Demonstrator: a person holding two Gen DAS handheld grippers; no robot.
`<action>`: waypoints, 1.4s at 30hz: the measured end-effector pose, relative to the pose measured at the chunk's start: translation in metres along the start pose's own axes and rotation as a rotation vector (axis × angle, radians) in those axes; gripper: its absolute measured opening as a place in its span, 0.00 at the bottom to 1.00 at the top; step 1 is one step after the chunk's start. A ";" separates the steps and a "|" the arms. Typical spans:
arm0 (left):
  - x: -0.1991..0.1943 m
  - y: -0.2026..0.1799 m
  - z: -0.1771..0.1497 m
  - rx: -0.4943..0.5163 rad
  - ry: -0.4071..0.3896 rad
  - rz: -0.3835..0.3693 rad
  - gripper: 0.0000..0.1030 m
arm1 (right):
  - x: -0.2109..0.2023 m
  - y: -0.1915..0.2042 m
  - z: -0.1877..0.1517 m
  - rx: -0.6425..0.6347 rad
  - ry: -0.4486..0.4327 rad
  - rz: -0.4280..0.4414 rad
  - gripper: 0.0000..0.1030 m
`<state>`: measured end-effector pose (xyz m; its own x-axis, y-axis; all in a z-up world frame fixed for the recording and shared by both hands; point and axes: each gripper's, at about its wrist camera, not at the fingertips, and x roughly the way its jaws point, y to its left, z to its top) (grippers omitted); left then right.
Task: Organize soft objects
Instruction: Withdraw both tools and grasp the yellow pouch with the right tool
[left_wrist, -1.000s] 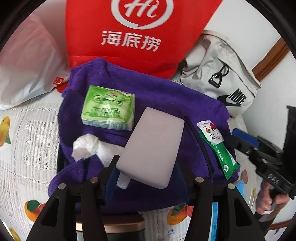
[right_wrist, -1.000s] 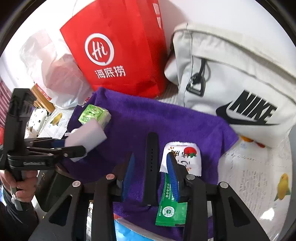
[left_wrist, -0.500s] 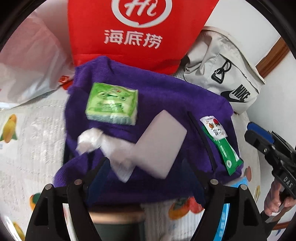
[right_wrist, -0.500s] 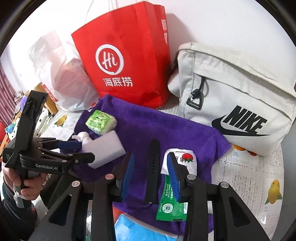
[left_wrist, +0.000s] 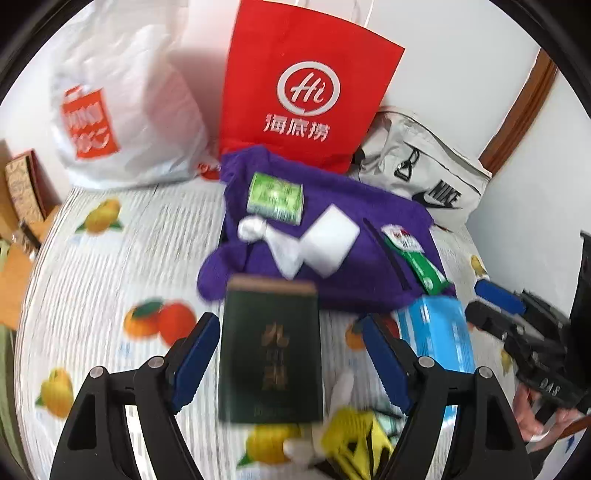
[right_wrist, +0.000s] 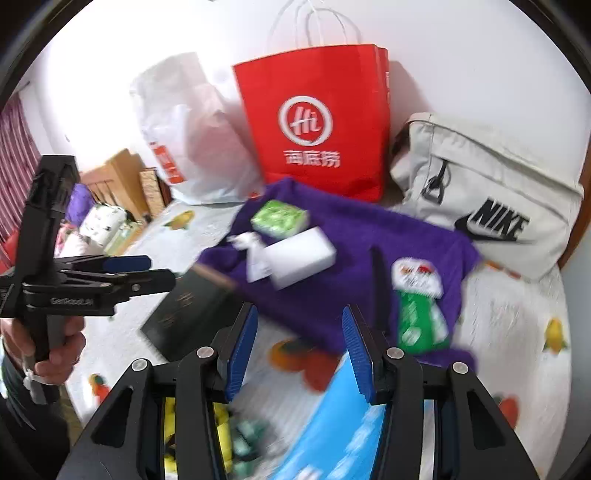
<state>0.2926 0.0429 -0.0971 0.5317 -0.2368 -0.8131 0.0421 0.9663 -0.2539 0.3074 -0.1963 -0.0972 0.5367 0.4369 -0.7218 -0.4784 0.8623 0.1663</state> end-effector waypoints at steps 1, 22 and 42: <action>-0.005 0.002 -0.007 -0.004 0.007 -0.015 0.76 | -0.005 0.007 -0.010 0.010 0.000 0.012 0.46; -0.022 0.052 -0.153 -0.062 0.070 0.010 0.76 | 0.033 0.118 -0.129 -0.094 0.125 -0.050 0.55; -0.023 0.017 -0.169 -0.014 0.077 -0.134 0.76 | -0.040 0.097 -0.147 0.012 -0.004 -0.025 0.30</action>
<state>0.1384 0.0481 -0.1713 0.4553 -0.3708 -0.8094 0.0961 0.9243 -0.3693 0.1378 -0.1678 -0.1513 0.5509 0.4166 -0.7232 -0.4564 0.8758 0.1568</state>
